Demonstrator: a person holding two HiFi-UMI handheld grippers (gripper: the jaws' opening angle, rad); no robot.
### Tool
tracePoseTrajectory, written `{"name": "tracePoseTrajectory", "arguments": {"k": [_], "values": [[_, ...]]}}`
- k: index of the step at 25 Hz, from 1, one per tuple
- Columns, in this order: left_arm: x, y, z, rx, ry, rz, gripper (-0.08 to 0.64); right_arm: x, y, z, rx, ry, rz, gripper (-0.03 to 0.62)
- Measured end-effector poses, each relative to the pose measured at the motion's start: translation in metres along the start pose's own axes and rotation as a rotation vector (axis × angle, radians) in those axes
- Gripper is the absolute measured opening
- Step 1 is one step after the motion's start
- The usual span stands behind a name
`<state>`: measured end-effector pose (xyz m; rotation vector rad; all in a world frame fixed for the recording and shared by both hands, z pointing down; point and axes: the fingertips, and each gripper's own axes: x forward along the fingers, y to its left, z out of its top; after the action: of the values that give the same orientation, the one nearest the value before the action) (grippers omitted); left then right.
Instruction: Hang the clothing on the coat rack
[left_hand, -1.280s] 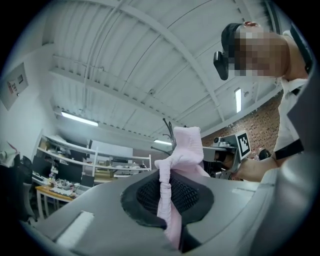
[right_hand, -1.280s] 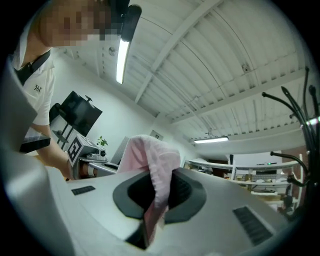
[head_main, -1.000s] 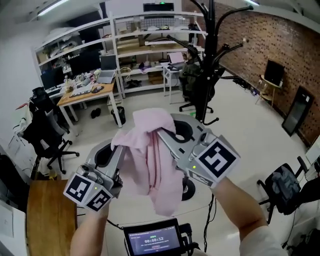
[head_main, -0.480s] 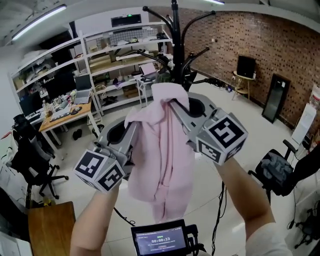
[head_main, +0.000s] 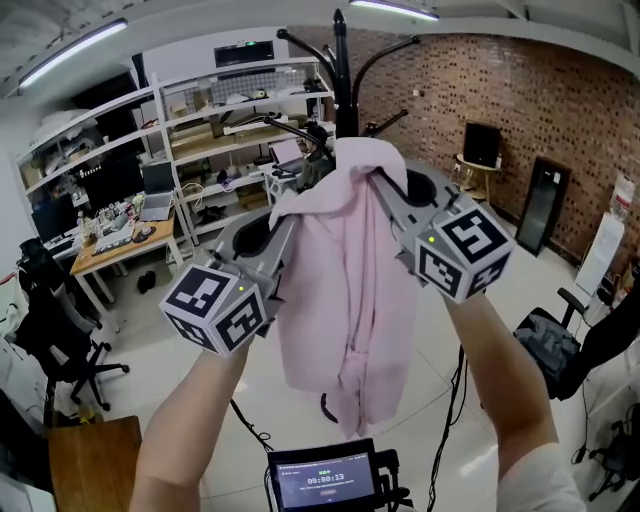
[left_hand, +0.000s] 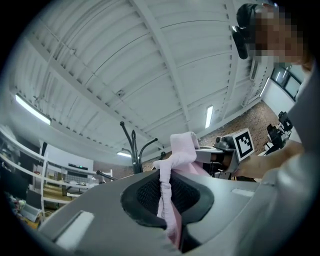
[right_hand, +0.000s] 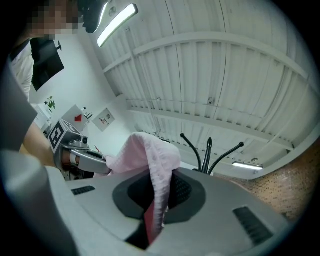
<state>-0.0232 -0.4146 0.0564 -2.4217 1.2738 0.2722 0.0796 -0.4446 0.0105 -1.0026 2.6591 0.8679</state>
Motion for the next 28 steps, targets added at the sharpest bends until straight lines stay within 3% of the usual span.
{"name": "tracePoseTrajectory", "arguments": {"k": [8, 19, 23, 28], "values": [[0.048, 0.014, 0.032, 0.051, -0.053, 0.031, 0.017, 0.019, -0.048, 0.024, -0.065, -0.042, 0.011, 0.029], [0.107, 0.051, 0.075, 0.137, -0.049, 0.125, 0.017, 0.063, -0.113, 0.046, -0.034, -0.050, 0.006, 0.029], [0.115, 0.073, 0.069, 0.079, -0.020, 0.172, 0.017, 0.085, -0.121, 0.033, 0.030, 0.023, 0.031, 0.029], [0.121, 0.082, 0.028, -0.004, 0.059, 0.173, 0.018, 0.105, -0.116, -0.011, 0.049, 0.177, 0.073, 0.029]]}}
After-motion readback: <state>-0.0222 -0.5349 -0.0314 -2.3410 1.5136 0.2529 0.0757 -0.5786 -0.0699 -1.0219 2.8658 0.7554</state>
